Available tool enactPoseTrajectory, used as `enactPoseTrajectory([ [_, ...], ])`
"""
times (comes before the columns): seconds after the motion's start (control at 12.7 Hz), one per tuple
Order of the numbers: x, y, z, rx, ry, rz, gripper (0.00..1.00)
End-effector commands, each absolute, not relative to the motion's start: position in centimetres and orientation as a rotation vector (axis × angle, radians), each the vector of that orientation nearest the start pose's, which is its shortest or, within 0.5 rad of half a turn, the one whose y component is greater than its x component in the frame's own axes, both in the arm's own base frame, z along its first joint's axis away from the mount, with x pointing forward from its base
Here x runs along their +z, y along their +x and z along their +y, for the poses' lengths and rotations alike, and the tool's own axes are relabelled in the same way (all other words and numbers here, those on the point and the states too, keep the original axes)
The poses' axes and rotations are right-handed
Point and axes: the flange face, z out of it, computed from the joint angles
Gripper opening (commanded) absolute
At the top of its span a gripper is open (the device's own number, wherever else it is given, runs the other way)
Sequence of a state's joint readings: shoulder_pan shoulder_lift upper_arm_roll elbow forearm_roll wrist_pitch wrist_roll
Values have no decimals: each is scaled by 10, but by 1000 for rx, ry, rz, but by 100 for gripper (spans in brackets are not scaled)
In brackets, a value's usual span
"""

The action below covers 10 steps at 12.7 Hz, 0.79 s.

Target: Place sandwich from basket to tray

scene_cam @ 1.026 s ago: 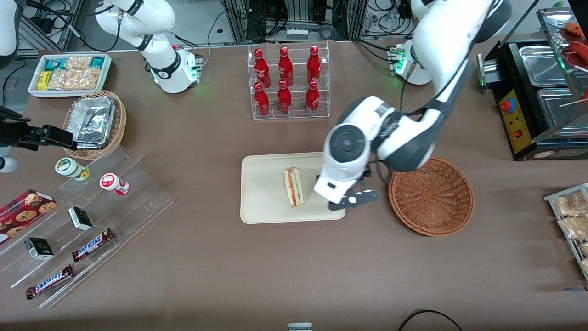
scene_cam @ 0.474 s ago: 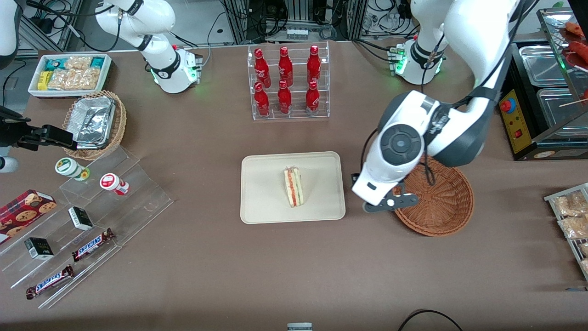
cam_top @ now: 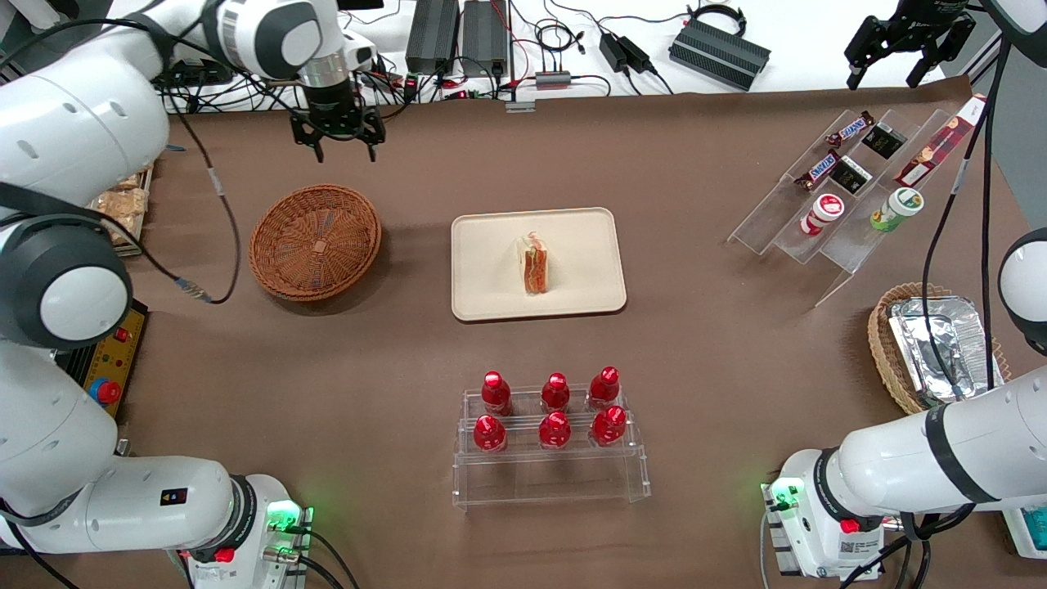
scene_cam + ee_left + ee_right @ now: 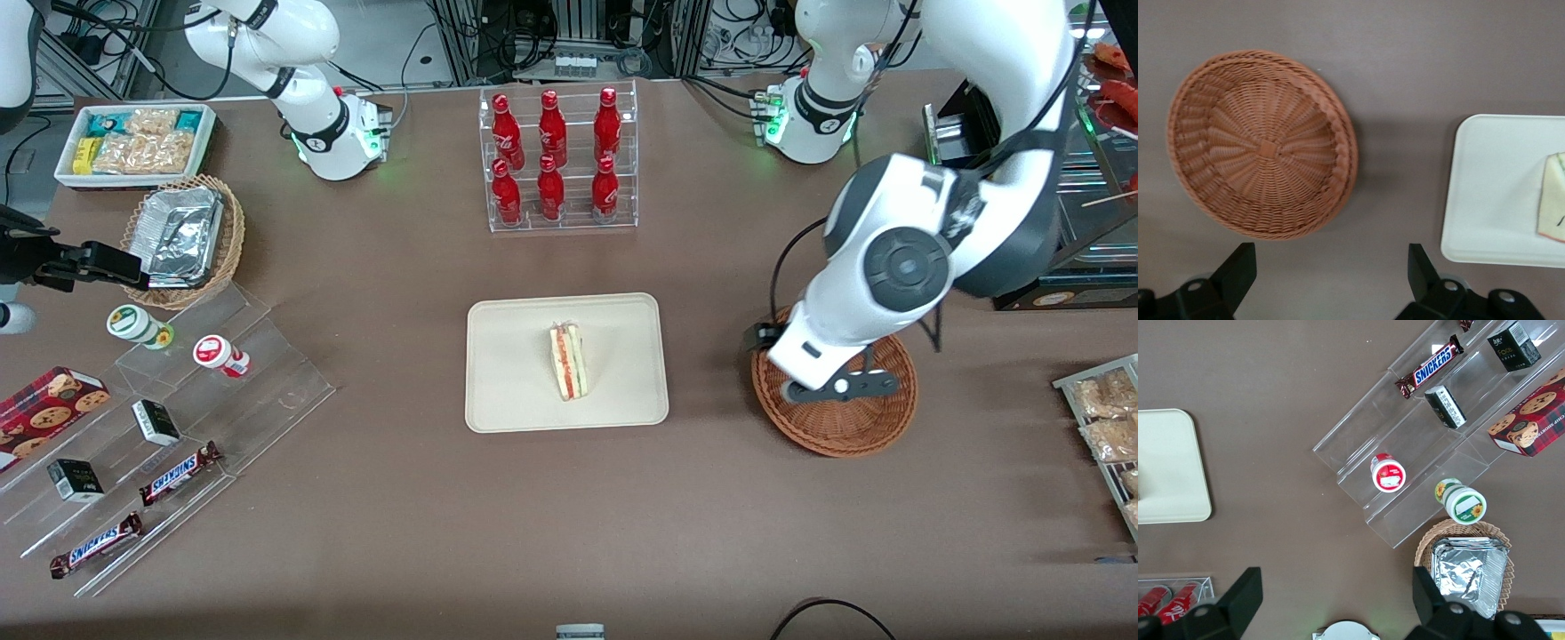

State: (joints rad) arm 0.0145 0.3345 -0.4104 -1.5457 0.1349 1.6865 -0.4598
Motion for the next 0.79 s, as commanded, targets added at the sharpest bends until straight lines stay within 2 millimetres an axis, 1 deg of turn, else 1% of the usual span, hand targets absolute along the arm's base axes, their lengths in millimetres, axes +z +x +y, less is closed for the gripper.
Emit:
enactPoseTrajectory([
  [0.0, 482, 585, -161, 227, -3100, 4, 100],
  [0.16, 494, 569, -125, 242, -3103, 105, 100],
  [0.32, 507, 559, -98, 301, -3089, 177, 100],
  [0.63, 539, 540, -51, 366, -3100, 239, 100],
  [0.71, 548, 534, -43, 381, -3101, 253, 100],
])
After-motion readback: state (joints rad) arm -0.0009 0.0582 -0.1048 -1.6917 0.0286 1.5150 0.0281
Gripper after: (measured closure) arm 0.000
